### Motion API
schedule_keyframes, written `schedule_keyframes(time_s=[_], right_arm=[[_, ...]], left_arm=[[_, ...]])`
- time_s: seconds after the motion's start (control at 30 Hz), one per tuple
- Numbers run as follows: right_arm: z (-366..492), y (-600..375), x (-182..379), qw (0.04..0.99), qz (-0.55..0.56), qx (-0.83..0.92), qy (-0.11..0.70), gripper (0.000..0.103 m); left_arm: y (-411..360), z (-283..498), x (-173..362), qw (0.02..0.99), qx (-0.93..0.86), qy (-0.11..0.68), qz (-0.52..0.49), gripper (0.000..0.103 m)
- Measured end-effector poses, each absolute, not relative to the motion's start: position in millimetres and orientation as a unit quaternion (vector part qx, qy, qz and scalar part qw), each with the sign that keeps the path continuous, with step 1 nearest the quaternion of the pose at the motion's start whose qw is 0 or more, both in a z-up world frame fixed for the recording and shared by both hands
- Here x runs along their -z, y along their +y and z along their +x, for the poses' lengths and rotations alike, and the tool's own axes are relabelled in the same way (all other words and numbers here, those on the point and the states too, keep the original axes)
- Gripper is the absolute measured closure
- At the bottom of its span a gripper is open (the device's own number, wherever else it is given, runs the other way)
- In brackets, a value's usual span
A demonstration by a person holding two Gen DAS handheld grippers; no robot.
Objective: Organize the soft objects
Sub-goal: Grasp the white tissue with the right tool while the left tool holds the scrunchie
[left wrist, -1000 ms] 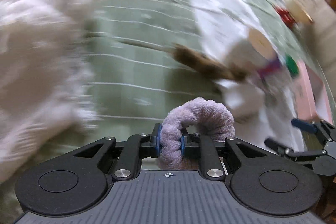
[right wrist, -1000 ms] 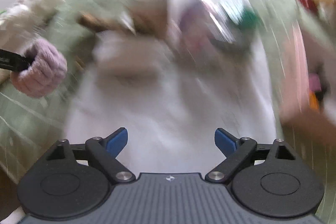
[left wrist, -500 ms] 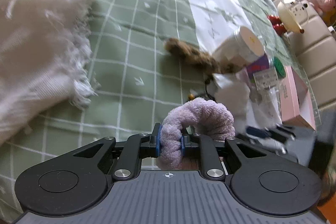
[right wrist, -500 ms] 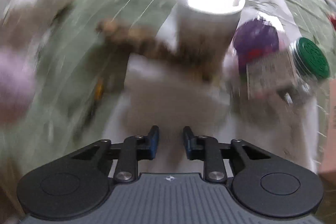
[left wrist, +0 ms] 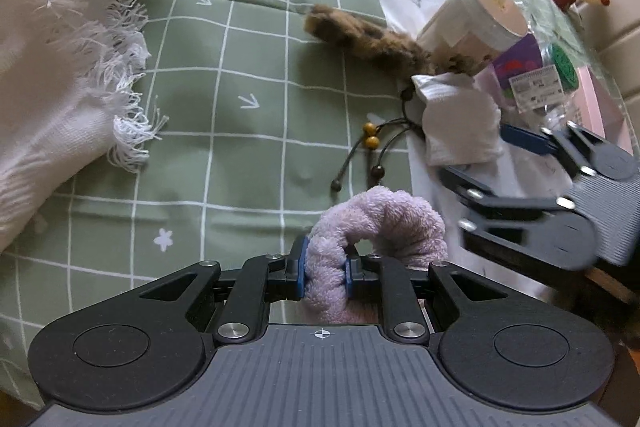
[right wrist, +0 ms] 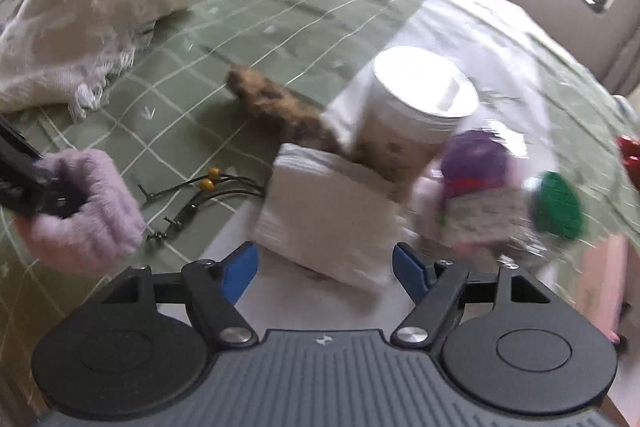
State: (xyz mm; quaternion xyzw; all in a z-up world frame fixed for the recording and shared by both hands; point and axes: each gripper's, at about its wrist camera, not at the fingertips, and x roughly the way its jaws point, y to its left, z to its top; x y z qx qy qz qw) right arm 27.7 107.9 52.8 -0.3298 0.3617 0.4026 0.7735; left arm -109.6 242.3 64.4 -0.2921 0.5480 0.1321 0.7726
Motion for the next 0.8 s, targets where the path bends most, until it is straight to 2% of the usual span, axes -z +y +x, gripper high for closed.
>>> schedule_keyframes(time_s=[0.03,0.13,0.23,0.33,0.63,0.8], right_arm=[[26,112,-45,0.773,-0.341,-0.401,0.355,0.029],[23,118,-32,0.773,-0.380,-0.392,0.323,0.039],[30,121,-35,0.766,-0.369,-0.397,0.346,0.081],[25,117,-40,0.764,-0.369,-0.400,0.347,0.092],[-24,72,-43,0.705,-0.401,-0.429,0.397,0.096],[-22,42,-40,0.718,-0.430,-0.376,0.397,0.096]], left_arm=[[243,-111,-64,0.772,-0.131,0.550,-0.291,0.084],[247,-114,-63,0.771,-0.133,0.548,-0.294,0.084],[250,-117,-61,0.771,-0.135,0.545,-0.302,0.084],[251,-117,-59,0.769,-0.135,0.545,-0.306,0.084],[251,-107,-58,0.768,-0.132,0.553,-0.293,0.084],[238,-91,-56,0.769,-0.127,0.572,-0.255,0.084]])
